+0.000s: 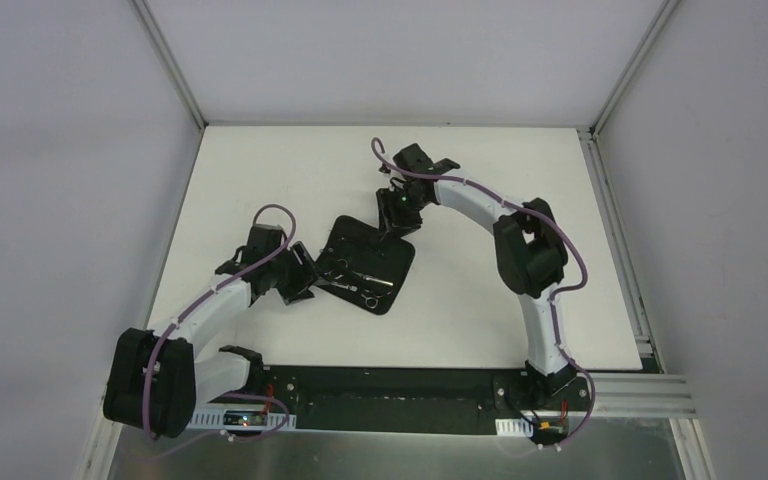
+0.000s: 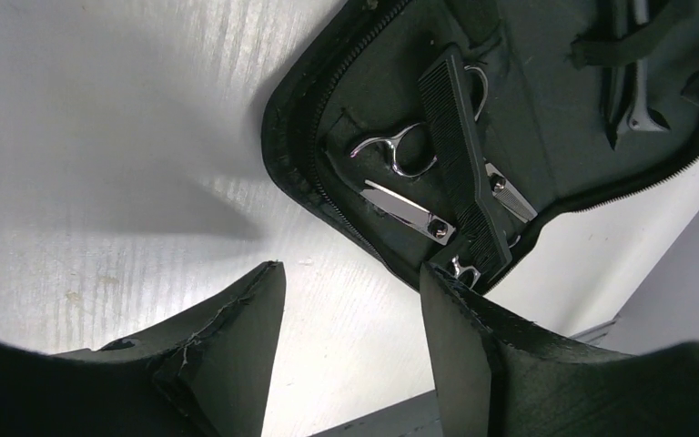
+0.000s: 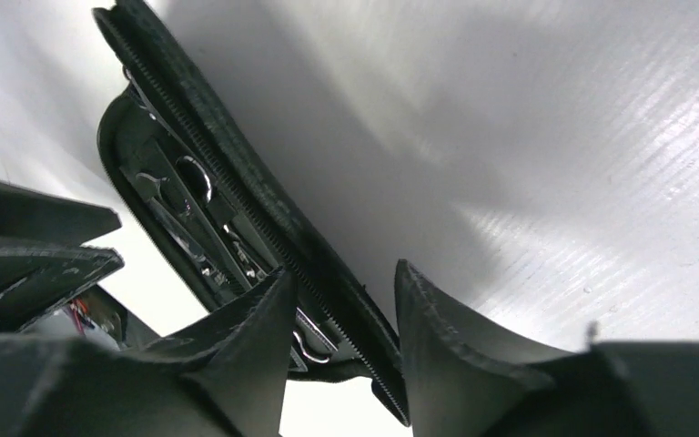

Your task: Sort the hair-cutting tools

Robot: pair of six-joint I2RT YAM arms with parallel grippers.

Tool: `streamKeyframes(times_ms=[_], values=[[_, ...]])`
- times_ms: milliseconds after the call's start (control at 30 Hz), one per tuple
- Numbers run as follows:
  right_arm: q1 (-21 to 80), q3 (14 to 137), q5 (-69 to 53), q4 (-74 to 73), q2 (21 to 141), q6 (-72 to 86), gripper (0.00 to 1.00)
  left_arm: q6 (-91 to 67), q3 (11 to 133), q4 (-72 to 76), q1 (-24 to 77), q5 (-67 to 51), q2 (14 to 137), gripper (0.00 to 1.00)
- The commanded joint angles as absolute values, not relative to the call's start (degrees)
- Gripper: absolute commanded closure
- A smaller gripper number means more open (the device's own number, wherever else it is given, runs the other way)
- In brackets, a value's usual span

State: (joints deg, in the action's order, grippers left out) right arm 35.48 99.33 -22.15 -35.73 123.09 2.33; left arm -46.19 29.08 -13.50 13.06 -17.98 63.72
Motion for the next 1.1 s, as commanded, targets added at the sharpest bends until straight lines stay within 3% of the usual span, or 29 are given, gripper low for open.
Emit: streamKeyframes(times_ms=[0,67,167,533,900,1067], values=[[36.10,101.94,-25.40,-37.33,120.53,1.50,0.59,-48.91,27.10,-9.67,12.96,-20.52,64.98,0.43],[36.78,100.80,-23.78,-37.32,118.51,0.73,0.67,-49.13,26.76,-8.76,12.92,-20.89,65.68,0.45],[38.38,99.57,-21.30,-37.96,115.79,-1.11,0.71,-49.59,26.48,-6.93,12.96,-22.14,67.48,0.47],[48.11,94.64,-14.84,-39.25,110.36,-2.58,0.71,-51.91,24.52,1.01,12.92,-25.18,70.44,0.57],[55.00,83.23,-16.90,-31.92,111.54,6.31,0.69,-53.39,20.54,2.93,12.93,-22.76,64.09,0.56],[56.14,80.88,-17.50,-29.56,113.21,10.60,0.66,-52.62,21.20,0.30,12.84,-21.35,60.83,0.49]])
